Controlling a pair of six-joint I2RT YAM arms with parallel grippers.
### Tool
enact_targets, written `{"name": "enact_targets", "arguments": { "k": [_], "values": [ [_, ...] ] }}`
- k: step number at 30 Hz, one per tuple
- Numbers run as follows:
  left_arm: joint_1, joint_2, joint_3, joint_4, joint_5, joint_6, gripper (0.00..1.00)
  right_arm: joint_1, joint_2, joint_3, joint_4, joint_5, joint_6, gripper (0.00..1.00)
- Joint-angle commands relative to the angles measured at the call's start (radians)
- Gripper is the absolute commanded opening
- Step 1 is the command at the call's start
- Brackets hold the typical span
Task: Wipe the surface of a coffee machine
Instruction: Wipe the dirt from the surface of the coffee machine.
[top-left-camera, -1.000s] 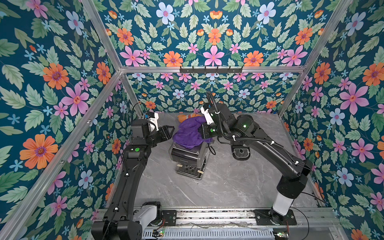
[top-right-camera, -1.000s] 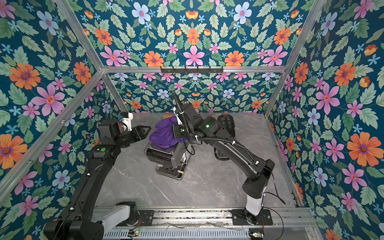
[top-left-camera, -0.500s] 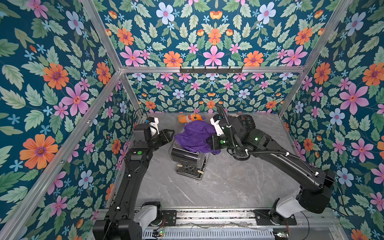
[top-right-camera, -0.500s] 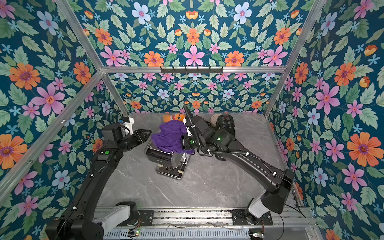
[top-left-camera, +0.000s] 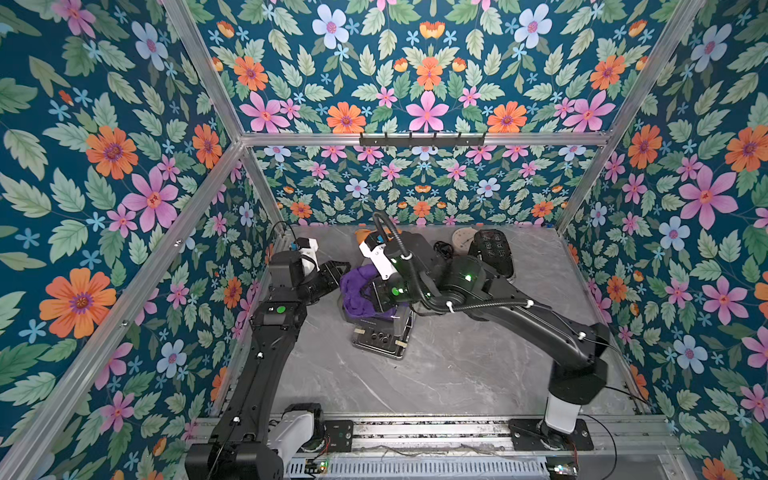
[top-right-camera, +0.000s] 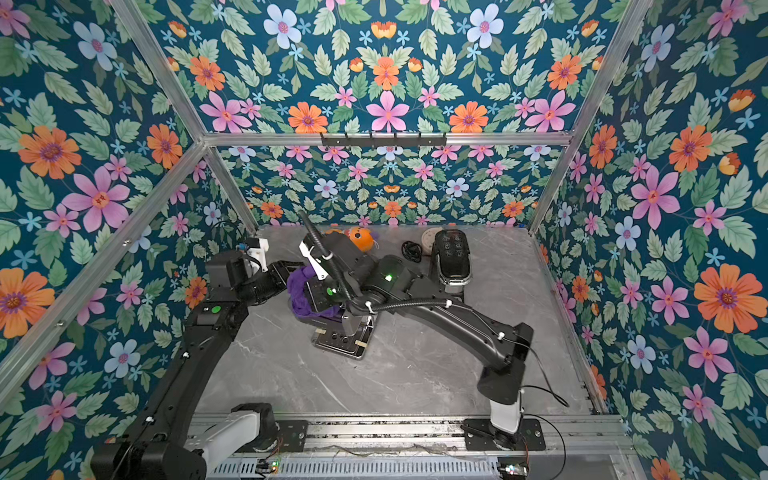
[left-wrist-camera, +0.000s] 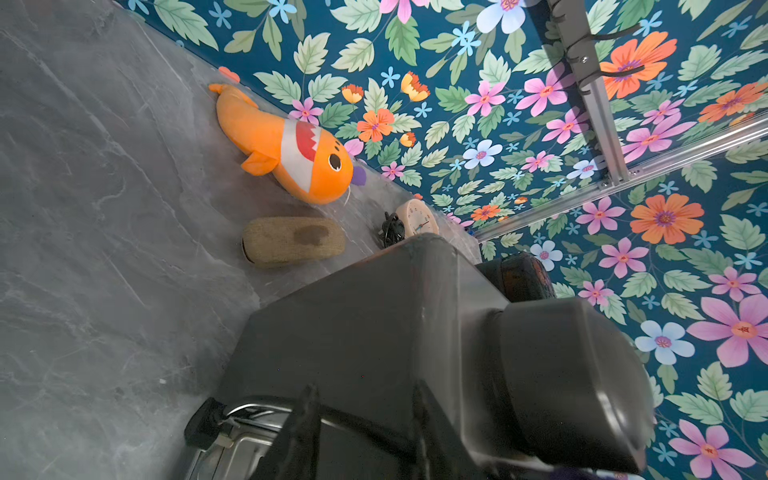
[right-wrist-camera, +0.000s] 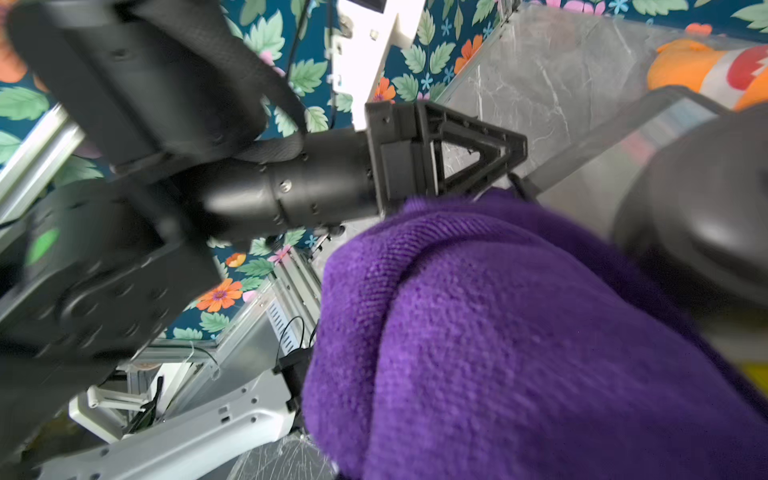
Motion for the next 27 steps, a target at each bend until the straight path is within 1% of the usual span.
{"name": "enact_targets", "arguments": {
  "k": [1,3,6,10,15,19,22,27],
  "values": [
    [0.0,-0.01,0.005,0.023,-0.013,0.007,0.38,0.008,0.097,0.129,-0.128,-0.046,-0.045,0.0],
    [0.0,-0.011,0.019,-0.002,-0.027,0.023,0.37,0.021,0.157,0.206,-0.179,-0.051,-0.052,0.0],
    [0.0,-0.016,0.031,-0.017,-0.057,0.037,0.37,0.04,0.189,0.244,-0.205,-0.05,-0.061,0.0],
    [0.0,-0.022,0.024,-0.011,-0.084,0.034,0.37,0.067,0.185,0.233,-0.195,-0.01,-0.106,0.0],
    [0.0,-0.021,0.023,-0.015,-0.093,0.034,0.37,0.096,0.181,0.208,-0.208,-0.024,-0.186,0.0],
    [0.0,-0.02,0.023,-0.019,-0.102,0.037,0.37,0.1,0.168,0.16,-0.268,-0.001,-0.191,0.0],
    [0.0,-0.017,0.025,-0.022,-0.115,0.043,0.37,0.103,0.107,0.065,-0.263,0.027,-0.174,0.0],
    [0.002,-0.007,0.034,-0.023,-0.123,0.051,0.37,0.102,-0.101,-0.233,-0.098,0.079,-0.097,0.0]
  ]
}}
